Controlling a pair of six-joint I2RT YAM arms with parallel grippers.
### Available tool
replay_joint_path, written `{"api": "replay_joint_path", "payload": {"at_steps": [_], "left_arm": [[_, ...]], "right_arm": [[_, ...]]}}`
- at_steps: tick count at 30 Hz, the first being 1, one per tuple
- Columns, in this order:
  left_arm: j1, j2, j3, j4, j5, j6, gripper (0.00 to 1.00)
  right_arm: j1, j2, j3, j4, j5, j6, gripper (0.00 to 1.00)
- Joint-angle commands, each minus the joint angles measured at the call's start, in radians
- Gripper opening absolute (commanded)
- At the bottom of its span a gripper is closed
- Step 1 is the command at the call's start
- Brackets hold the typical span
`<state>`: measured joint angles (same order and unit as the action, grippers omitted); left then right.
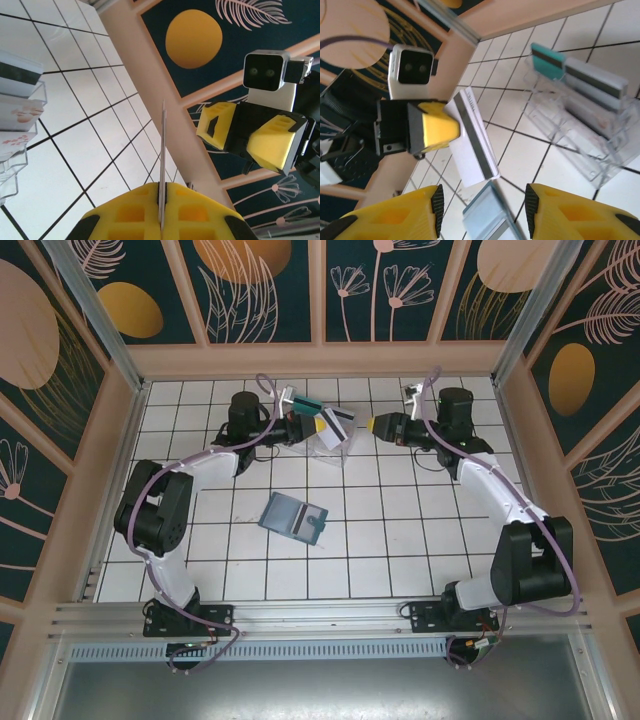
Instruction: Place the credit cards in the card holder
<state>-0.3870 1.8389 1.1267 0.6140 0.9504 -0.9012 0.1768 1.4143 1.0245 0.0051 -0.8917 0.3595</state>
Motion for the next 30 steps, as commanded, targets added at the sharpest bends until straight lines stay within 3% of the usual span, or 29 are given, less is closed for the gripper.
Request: {"api": "replay_joint_path", "payload": {"at_steps": [1, 7, 12, 15, 18, 30], "left_arm": [[0.002, -0.032, 0.039, -0.039, 0.071, 0.07, 0.0], [0.002, -0.076, 0.028, -0.135, 0.088, 0.154, 0.0], [0.002, -0.098, -0.002, -0.07, 0.138, 0.121, 0.0], [0.002, -0.109, -0.011, -0.069, 0.159, 0.127, 0.0], [0.002, -0.118, -0.024, -0.069, 0.175, 0.133, 0.0], [-0.005, -0.114, -0.02, -0.05, 0.191, 0.122, 0.0]], "right_arm": [[0.014, 0.0, -0.018, 0.012, -0.124, -0.027, 0.48], [0.071, 0.07, 0.029, 0.042, -0.161, -0.024, 0.45], [0.098, 0.129, 0.073, 0.035, -0.135, -0.024, 0.44], [0.106, 0.137, 0.081, 0.076, -0.136, 0.008, 0.35], [0.111, 0.142, 0.098, 0.079, -0.137, 0.013, 0.33], [0.138, 0.166, 0.127, 0.101, -0.148, 0.03, 0.33]]}}
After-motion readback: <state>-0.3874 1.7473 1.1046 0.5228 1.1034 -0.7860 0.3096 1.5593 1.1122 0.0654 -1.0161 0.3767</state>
